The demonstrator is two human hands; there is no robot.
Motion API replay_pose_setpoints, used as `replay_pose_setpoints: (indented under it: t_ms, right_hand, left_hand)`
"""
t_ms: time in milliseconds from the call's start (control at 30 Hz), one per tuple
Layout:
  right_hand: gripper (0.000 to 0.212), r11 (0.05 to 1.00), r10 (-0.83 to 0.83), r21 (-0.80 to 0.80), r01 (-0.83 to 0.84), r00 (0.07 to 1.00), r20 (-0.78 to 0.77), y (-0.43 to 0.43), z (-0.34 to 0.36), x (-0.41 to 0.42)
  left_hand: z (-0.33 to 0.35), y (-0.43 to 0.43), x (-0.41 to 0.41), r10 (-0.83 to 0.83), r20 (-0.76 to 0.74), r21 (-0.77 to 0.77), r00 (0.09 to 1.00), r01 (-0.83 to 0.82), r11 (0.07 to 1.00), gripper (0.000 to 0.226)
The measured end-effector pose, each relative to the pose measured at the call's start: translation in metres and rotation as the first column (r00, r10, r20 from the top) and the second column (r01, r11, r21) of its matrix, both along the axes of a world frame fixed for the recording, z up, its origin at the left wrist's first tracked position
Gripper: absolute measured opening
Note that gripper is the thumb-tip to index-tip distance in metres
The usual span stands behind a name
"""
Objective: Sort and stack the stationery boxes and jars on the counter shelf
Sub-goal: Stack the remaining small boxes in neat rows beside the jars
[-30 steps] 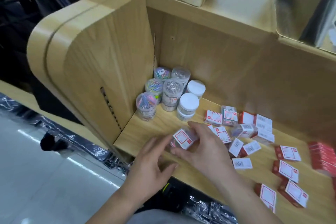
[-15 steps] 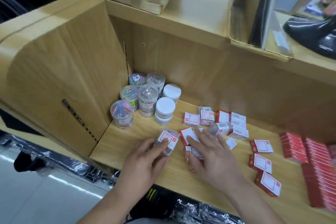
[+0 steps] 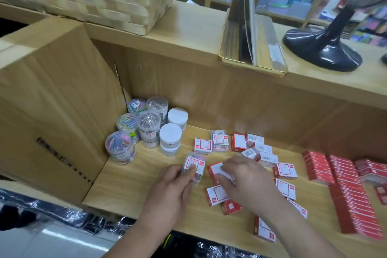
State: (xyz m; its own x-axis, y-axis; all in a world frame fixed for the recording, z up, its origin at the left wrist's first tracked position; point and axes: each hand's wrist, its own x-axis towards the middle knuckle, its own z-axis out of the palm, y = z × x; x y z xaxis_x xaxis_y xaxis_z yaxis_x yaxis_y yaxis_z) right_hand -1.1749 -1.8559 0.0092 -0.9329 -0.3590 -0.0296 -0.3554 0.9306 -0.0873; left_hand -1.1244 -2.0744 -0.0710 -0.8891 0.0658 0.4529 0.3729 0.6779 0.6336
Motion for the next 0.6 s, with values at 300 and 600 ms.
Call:
replay_pose_setpoints:
  t_ms: [300, 600]
  right_hand:
    - [0.071, 0.989, 0.115, 0.07, -0.131, 0.974, 0.196, -0.041, -0.017, -0.063]
    - [0.088, 0.964, 0.235, 0.069, -0.258, 0.943, 0.235, -0.01, -0.007, -0.035]
  left_hand:
    - [0.009, -0.019, 0.008, 0.061, 0.062, -0.099, 0.996, -0.055, 0.994, 0.047]
    - [0.005, -0.014, 0.009, 0.089, 0.081, -0.066, 0.993, -0.083, 0.994, 0.047]
